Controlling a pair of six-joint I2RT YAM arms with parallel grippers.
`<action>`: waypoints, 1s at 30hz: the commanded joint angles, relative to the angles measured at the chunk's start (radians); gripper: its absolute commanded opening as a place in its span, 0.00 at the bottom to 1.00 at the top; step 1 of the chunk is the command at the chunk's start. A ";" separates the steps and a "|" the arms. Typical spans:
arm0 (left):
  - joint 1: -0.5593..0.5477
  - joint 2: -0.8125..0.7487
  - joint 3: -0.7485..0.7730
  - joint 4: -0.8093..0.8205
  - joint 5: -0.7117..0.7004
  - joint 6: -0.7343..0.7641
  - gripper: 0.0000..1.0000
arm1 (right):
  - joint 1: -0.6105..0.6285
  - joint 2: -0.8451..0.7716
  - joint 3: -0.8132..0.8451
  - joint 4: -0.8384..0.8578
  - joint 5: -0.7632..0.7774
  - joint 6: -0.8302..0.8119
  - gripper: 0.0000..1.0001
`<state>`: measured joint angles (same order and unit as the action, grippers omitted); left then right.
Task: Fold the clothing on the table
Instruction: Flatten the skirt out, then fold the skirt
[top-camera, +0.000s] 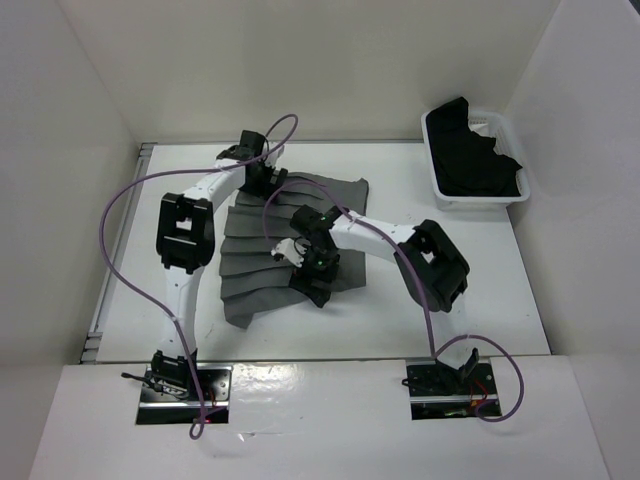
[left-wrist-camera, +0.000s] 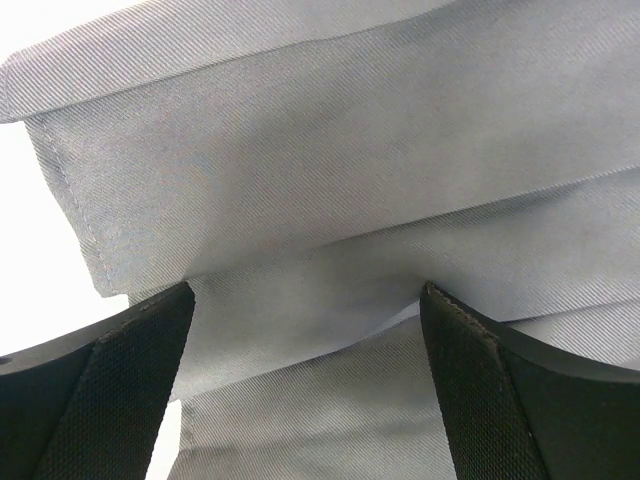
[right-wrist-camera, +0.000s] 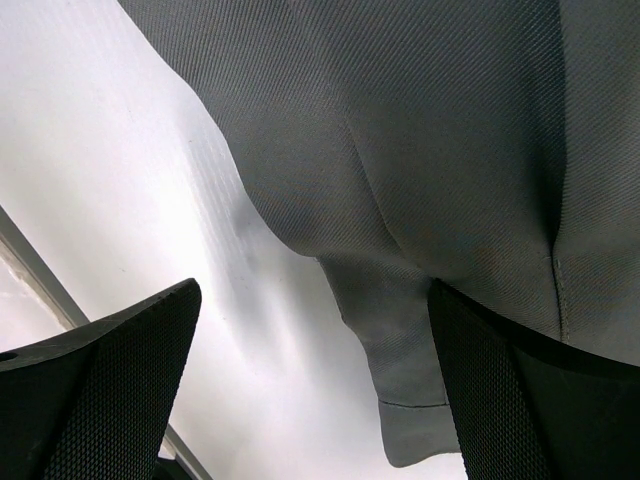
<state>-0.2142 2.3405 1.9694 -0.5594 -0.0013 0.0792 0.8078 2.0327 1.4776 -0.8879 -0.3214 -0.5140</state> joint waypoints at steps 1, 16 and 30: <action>-0.004 -0.036 0.025 -0.033 0.018 0.011 1.00 | -0.022 0.002 -0.022 0.003 0.013 -0.012 0.99; 0.059 -0.475 -0.070 -0.151 0.116 -0.018 1.00 | -0.128 -0.365 0.007 -0.007 0.054 0.026 0.99; 0.243 -0.193 0.054 -0.108 0.400 0.065 0.70 | -0.568 0.069 0.407 0.147 -0.053 0.143 0.99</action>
<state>0.0097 2.1265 1.9099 -0.6552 0.2802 0.1055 0.2253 2.0697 1.7782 -0.7795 -0.3119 -0.4103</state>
